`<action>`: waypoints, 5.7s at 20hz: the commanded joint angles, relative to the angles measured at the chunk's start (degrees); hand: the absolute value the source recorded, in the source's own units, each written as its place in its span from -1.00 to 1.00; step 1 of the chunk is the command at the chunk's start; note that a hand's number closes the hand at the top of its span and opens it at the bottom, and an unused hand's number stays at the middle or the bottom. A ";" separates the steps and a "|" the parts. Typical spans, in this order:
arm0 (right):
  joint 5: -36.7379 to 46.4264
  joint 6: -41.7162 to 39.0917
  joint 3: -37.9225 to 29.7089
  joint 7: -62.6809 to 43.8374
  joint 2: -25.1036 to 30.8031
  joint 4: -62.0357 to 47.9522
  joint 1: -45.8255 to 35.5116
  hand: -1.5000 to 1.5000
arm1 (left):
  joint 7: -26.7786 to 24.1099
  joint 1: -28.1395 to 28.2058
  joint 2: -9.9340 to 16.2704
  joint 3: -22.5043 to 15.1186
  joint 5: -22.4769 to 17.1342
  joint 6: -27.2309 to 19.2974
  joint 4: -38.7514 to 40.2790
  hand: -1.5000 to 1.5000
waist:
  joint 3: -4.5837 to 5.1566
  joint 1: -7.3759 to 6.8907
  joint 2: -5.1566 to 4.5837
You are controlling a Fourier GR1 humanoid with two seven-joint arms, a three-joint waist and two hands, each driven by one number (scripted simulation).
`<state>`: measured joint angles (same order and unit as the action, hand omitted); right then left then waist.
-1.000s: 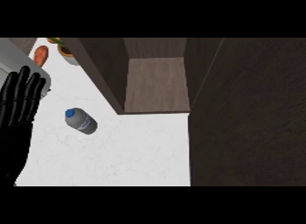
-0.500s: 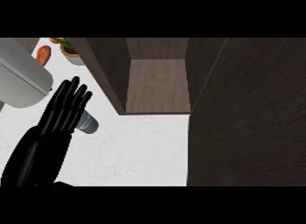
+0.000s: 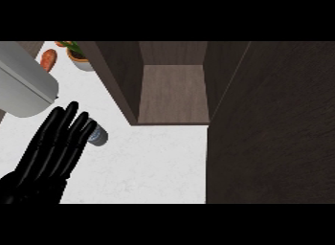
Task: Pick up the bottled water, place it into the cabinet and close the cabinet
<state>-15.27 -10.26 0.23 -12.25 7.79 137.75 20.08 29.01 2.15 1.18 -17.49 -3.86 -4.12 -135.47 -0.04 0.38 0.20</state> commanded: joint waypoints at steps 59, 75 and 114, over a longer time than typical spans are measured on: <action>-19.47 -12.69 -12.00 4.16 1.58 10.93 18.11 -1.00 | -32.10 -6.77 9.54 25.58 0.27 5.40 51.52 -1.00 | 0.16 1.78 -0.25; -22.66 -16.18 -13.62 8.27 3.42 10.67 23.57 -1.00 | -47.11 -13.79 10.89 29.96 1.27 7.93 80.68 -1.00 | 0.21 1.81 -0.30; -25.86 -16.99 -19.35 15.32 6.72 10.05 30.68 -1.00 | -76.25 -20.59 10.51 38.41 -9.12 28.32 107.57 1.00 | 0.13 0.29 0.05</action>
<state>-35.30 -29.75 -18.62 7.17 15.95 135.32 46.59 -43.81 -20.05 11.22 20.24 -11.77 22.00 -25.44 0.14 0.97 0.06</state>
